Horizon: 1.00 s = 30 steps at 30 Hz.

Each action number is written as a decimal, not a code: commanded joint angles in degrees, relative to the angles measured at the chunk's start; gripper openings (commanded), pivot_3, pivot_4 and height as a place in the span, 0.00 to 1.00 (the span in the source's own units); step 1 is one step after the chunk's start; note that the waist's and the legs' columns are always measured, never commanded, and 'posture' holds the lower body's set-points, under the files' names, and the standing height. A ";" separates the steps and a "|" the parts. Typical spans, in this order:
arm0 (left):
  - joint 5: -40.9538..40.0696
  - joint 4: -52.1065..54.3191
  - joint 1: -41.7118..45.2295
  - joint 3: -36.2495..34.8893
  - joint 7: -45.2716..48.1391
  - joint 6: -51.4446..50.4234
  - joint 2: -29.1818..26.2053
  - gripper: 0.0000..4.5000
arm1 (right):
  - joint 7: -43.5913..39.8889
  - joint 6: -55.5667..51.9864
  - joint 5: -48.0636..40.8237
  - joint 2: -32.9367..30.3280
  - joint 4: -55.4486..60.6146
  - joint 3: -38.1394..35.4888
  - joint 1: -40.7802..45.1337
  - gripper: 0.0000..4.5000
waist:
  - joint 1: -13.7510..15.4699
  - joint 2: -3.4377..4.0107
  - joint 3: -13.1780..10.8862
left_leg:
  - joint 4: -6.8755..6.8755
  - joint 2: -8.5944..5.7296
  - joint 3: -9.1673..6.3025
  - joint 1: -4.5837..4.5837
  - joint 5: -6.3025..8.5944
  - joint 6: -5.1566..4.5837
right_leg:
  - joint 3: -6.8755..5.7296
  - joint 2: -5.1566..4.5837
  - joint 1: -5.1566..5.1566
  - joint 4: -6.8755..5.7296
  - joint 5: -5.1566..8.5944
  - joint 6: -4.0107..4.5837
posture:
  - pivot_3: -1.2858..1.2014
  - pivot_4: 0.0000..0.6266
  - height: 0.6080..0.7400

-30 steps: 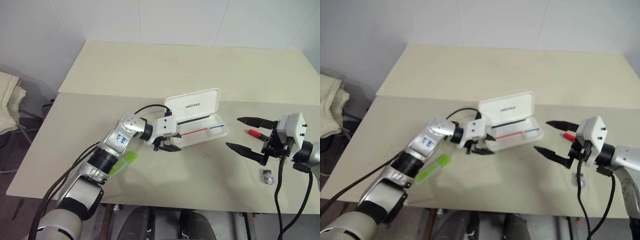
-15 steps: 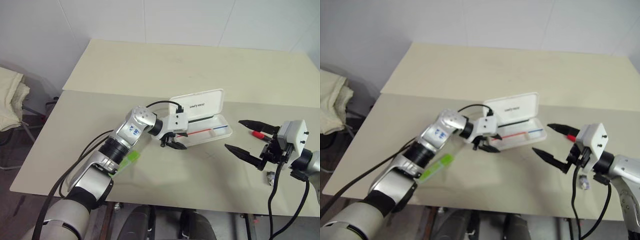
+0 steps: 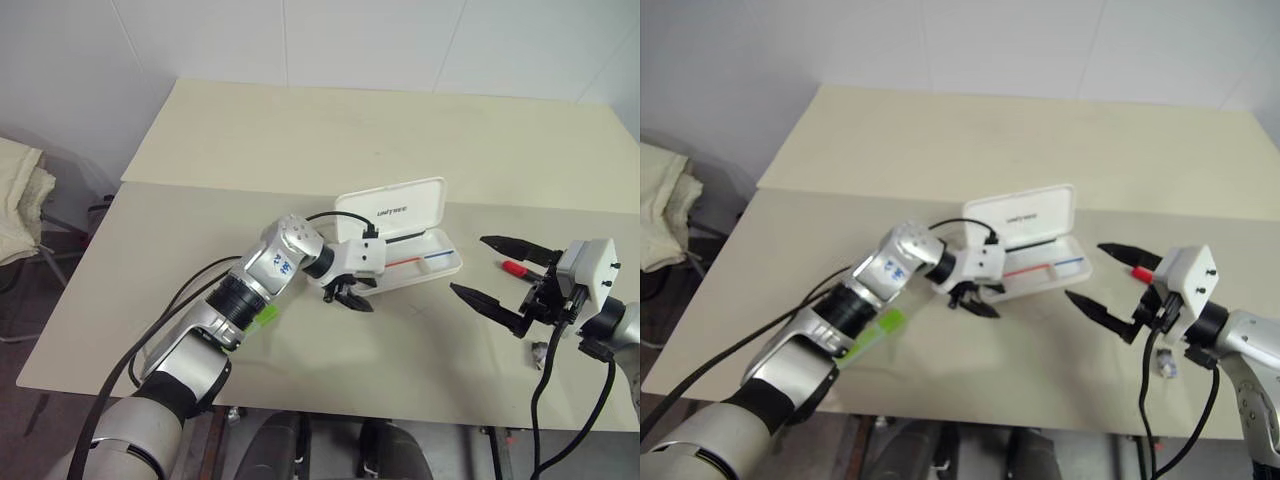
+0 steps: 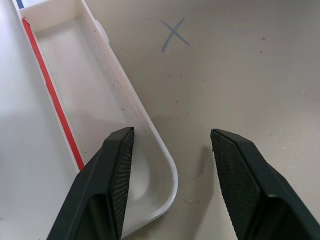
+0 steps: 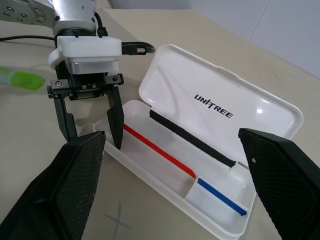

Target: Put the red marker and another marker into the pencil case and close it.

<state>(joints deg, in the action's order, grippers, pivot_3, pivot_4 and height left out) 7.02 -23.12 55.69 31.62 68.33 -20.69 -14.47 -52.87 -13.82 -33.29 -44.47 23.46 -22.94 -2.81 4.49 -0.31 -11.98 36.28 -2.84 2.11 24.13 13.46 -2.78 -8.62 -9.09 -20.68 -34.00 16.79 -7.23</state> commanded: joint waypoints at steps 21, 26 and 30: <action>0.36 2.62 -6.07 0.16 0.08 0.01 -1.18 0.05 | -2.74 0.18 -1.25 -2.81 0.31 -2.55 1.11 1.00 | -0.02 0.23 0.29 | 0.17 0.08 0.00 -0.07 0.13 -0.19 | 0.07 -0.22 0.08 0.01 -0.18 0.03 | 0.52 0.24 1.00; -1.13 12.37 -9.97 -0.39 2.26 -5.17 -5.45 0.05 | -3.47 -0.54 -1.69 -3.65 -0.06 -2.64 1.44 1.00 | -0.63 0.23 0.29 | 0.14 0.14 0.09 -0.02 0.00 -0.21 | 0.13 0.21 0.06 -0.02 -0.16 0.01 | 0.52 0.24 1.00; -0.98 18.70 -12.08 -0.12 1.82 -8.73 -8.60 0.05 | -3.71 -1.04 -1.77 -3.63 -0.14 -1.88 1.96 1.00 | -1.41 0.23 0.29 | 0.14 0.39 0.17 -0.01 0.10 -0.11 | 0.28 0.54 0.07 0.08 -0.12 0.09 | 0.52 0.24 1.00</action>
<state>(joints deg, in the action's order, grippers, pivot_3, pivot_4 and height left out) 6.02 -5.71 46.01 29.20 67.37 -26.67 -21.49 -56.06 -15.07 -34.01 -47.12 22.63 -23.13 -1.28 3.08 -0.08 -11.69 36.41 -2.39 2.28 24.12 13.57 -2.86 -8.32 -8.50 -20.61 -33.92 16.69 -7.11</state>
